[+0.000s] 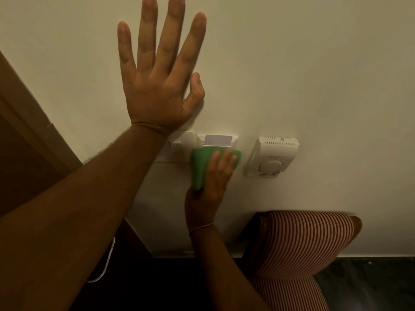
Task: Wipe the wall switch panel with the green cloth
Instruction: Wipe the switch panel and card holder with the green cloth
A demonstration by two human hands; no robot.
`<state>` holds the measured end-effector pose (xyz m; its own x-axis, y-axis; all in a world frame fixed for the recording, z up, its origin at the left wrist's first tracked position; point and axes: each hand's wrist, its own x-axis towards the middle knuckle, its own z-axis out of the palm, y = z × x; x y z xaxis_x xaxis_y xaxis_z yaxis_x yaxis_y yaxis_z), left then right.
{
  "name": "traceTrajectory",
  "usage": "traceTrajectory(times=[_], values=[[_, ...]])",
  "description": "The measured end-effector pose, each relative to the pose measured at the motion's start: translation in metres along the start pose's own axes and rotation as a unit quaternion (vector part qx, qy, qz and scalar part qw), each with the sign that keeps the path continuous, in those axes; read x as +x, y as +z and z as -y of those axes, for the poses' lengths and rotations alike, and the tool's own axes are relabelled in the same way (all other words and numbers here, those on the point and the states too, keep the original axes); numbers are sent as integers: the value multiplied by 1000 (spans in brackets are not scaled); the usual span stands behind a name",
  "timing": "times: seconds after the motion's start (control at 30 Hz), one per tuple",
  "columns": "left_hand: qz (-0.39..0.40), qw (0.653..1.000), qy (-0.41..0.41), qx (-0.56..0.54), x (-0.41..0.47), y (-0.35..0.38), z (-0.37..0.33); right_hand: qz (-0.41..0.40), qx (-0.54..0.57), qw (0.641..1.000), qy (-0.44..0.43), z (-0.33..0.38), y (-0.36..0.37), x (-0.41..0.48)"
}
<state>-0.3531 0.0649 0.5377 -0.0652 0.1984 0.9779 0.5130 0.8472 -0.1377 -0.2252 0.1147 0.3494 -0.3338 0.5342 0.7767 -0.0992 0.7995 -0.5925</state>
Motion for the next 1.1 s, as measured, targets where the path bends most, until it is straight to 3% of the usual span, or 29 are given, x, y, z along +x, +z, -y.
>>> traceTrajectory(times=[0.13, 0.33, 0.5, 0.6, 0.77, 0.83, 0.97, 1.1], values=[[3, 1000, -1, 0, -1, 1, 0, 52, -40, 992, -104, 3, 5, 4], [-2, 1000, 1, 7, -1, -1, -1, -51, -1, 998, 39, -20, -14, 15], [-1, 1000, 1, 4, -1, 1, -1, 40, -37, 994, -94, 7, 9, 3], [2, 1000, -1, -2, -2, 0, 0, 53, -77, 989, -115, -7, 0, 5], [3, 1000, 5, 4, 0, -3, -1, -26, -17, 999, 17, -31, -17, 9], [2, 1000, 5, 7, 1, -3, -3, -29, 7, 999, 33, -20, -8, 6], [3, 1000, 5, 5, 1, -3, -3, 40, -24, 996, -72, 2, 11, -5], [6, 1000, -3, -4, 0, -4, -1, 60, -74, 989, -114, -15, 1, 0]])
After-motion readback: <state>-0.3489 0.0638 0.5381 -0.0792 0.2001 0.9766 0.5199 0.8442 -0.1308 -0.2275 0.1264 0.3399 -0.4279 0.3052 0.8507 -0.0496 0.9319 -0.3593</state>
